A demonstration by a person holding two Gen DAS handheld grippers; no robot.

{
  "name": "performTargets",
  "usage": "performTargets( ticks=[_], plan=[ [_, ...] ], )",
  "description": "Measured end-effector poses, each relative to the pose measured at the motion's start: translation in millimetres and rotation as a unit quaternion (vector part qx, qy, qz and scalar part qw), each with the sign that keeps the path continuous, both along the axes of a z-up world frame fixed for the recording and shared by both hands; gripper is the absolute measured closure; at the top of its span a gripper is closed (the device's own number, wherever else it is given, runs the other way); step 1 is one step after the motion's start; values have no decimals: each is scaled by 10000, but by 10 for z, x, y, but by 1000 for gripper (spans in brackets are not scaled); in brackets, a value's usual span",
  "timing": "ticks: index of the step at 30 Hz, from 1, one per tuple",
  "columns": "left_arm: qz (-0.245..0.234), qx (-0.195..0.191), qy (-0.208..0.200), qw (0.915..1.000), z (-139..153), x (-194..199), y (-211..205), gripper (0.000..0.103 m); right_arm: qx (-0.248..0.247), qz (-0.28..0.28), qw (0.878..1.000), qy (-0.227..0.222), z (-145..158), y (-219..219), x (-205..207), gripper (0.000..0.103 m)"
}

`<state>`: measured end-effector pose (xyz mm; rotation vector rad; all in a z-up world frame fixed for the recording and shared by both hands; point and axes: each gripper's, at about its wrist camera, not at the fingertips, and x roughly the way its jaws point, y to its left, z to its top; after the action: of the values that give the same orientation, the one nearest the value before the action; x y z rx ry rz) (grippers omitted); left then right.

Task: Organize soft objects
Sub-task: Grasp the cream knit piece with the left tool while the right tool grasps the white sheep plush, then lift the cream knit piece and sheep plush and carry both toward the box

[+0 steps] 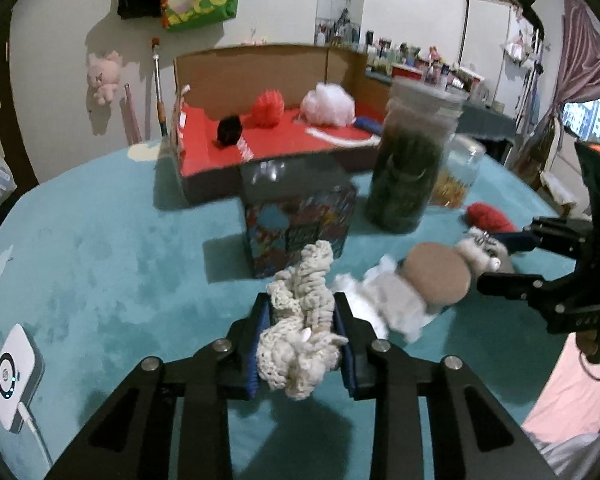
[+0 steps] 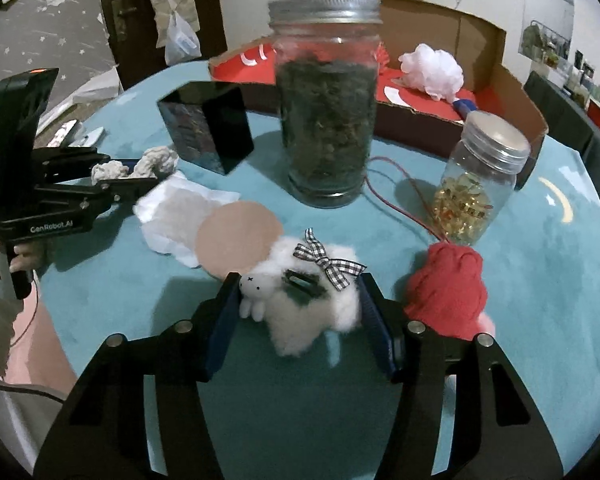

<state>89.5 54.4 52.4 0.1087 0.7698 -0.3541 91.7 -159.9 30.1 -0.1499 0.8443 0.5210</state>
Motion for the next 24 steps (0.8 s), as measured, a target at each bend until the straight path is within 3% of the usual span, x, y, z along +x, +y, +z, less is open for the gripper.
performTargets(
  ticks=[8,16,24],
  plan=[
    [-339,-230,-184,9990,144,-93,-310,71,345,-174,9987,-328,218,-105,-167,47],
    [-689,-295,11,9972,62,56,-704,71,383,-214,9977,-512,285,-183,-129,47],
    [-720,-296,148,9969,15,156,-790,71,269,-77,9985,-472,247,-173,-9,47]
  ],
)
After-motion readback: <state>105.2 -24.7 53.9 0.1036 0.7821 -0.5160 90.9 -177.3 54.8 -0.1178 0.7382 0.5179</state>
